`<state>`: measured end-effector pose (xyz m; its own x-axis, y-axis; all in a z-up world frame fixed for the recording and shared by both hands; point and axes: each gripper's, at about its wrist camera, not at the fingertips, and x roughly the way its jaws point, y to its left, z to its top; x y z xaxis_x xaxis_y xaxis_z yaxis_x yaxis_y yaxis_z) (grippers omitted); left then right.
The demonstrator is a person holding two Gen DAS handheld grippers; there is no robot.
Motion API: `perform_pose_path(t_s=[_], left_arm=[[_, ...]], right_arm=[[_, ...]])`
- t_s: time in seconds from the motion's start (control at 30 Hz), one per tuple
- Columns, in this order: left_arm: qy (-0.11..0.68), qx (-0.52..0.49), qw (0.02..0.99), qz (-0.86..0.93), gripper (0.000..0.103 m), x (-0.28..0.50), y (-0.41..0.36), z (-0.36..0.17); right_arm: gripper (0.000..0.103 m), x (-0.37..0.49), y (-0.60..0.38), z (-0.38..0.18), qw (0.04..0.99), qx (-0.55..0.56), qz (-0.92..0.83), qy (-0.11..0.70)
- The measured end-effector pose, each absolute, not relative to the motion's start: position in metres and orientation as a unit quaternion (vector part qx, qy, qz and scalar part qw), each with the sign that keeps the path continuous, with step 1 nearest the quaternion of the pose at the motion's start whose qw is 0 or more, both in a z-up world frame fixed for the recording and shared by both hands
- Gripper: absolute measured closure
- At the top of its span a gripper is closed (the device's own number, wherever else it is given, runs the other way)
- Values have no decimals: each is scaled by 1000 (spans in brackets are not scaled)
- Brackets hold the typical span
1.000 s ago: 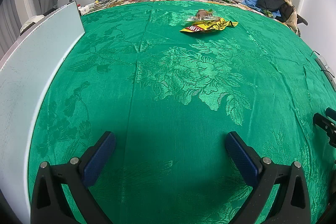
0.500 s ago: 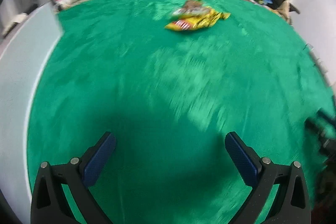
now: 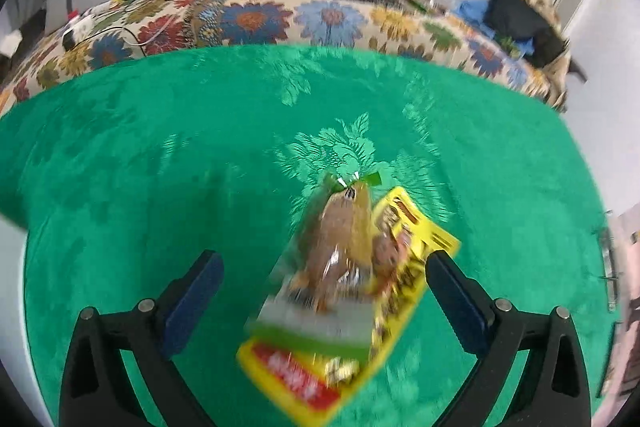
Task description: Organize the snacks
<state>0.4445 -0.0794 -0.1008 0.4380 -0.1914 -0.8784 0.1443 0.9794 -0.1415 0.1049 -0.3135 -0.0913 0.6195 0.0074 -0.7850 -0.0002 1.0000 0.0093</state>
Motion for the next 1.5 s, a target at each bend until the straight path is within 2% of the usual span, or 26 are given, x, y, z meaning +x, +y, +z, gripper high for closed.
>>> perform_pose_path(t_s=[0.03,0.07,0.1,0.3,0.57,0.73,0.8,0.83,1.03,1.4,1.5], left_arm=[[526,-15,845,-96,16,450,-83,-108],[530,-16,841,-102,32,454,-85,-115],[519,-49,845,-122,45,455,-79,-115],[498,-55,860,-98,49,419,-40,-113],[509,-39,857,-65,49,260,19,-116],[504,-61,861,-45,42,185,41,-123],[492,-62,866,-58,29,176,42,-125],[489,-56,868,-67,19,175,40,-125],[468,31,882,-49,0,186,39,-137],[456,19,889,-44,0,188,55,-137],[456,19,889,-44,0,188,55,-137]], right_arm=[[14,105,-314,-91,900,4,2,436],[14,105,-314,-91,900,4,2,436],[14,105,-313,-91,900,4,2,436],[14,105,-314,-91,900,4,2,436],[14,105,-313,-91,900,4,2,436],[14,104,-314,-91,900,4,2,436],[14,104,-313,-91,900,4,2,436],[14,104,-313,-91,900,4,2,436],[14,104,-314,-91,900,4,2,436],[12,107,-312,-92,898,2,6,439],[13,137,-305,-86,870,-5,16,492]])
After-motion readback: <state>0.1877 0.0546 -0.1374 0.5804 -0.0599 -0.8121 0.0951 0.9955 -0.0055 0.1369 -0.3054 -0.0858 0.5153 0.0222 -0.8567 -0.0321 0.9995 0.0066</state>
